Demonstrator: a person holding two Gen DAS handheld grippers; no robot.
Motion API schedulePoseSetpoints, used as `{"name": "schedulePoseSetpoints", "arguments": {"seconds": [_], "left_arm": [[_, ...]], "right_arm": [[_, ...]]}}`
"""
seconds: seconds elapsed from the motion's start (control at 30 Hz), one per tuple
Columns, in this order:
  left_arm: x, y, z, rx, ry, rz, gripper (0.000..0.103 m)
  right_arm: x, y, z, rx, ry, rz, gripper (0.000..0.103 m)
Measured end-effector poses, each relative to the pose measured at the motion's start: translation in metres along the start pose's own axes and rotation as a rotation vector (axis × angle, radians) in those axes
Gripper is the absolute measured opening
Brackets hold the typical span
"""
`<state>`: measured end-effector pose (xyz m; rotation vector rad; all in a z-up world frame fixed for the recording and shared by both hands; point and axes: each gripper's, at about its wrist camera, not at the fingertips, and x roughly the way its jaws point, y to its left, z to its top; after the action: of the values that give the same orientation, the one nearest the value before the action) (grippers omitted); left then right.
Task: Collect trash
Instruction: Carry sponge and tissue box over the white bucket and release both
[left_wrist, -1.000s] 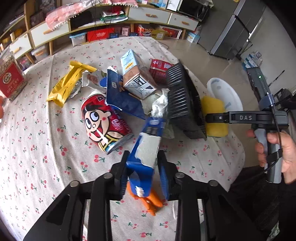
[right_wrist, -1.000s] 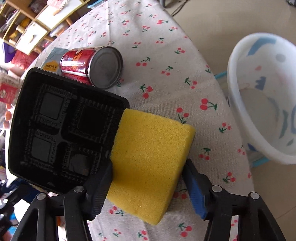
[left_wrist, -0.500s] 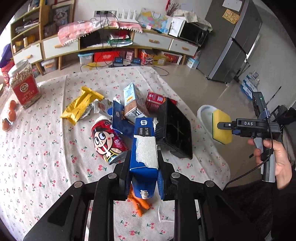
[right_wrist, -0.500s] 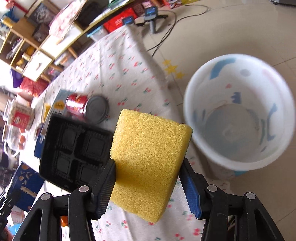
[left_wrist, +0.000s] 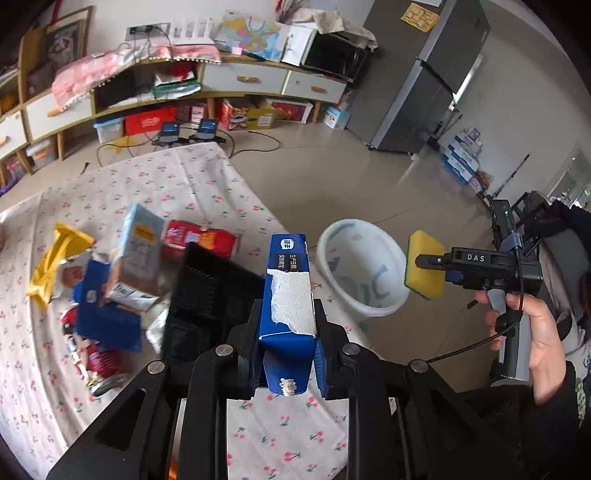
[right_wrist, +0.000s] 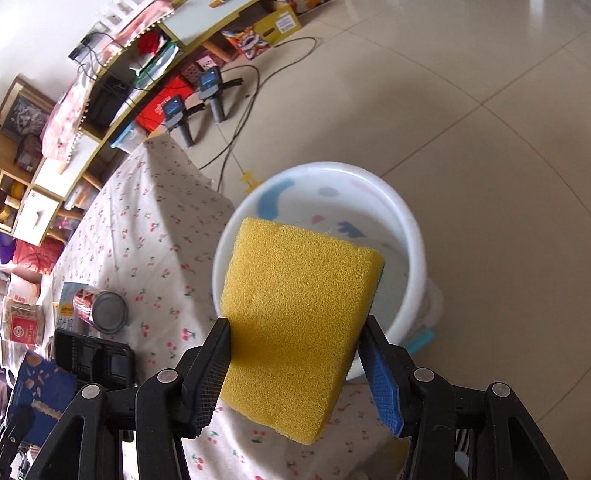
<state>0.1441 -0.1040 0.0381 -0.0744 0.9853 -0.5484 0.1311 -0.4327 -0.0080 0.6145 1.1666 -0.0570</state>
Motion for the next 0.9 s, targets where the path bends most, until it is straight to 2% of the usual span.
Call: {"name": "schedulePoseSetpoints", "arguments": {"seconds": [0.23, 0.43, 0.67, 0.7, 0.73, 0.77, 0.8, 0.83, 0.9], "left_arm": [[0.073, -0.045, 0.022, 0.045, 0.057, -0.077, 0.024], [0.123, -0.074, 0.029, 0.087, 0.078, -0.072, 0.024], [0.151, -0.081, 0.037, 0.130, 0.042, -0.056, 0.025], [0.154, -0.081, 0.038, 0.130, 0.048, -0.051, 0.028], [0.157, -0.080, 0.039, 0.123, 0.061, -0.041, 0.040], [0.156, -0.079, 0.039, 0.110, 0.067, -0.028, 0.047], [0.155, -0.076, 0.040, 0.102, 0.064, -0.017, 0.061], [0.151, -0.073, 0.040, 0.099, 0.058, -0.006, 0.070], [0.144, -0.068, 0.039, 0.096, 0.049, 0.021, 0.075]], "right_arm": [[-0.006, -0.027, -0.001, 0.022, 0.001, -0.019, 0.060], [-0.006, -0.042, 0.002, 0.059, 0.014, -0.017, 0.060], [-0.004, -0.049, 0.005, 0.090, 0.018, -0.027, 0.060], [-0.003, -0.048, 0.005, 0.094, 0.018, -0.029, 0.060], [-0.003, -0.049, 0.006, 0.098, 0.018, -0.029, 0.060], [-0.003, -0.048, 0.006, 0.101, 0.018, -0.030, 0.060], [-0.002, -0.048, 0.007, 0.104, 0.017, -0.031, 0.060], [-0.002, -0.047, 0.007, 0.107, 0.015, -0.033, 0.060], [-0.001, -0.047, 0.008, 0.112, 0.013, -0.037, 0.060]]}}
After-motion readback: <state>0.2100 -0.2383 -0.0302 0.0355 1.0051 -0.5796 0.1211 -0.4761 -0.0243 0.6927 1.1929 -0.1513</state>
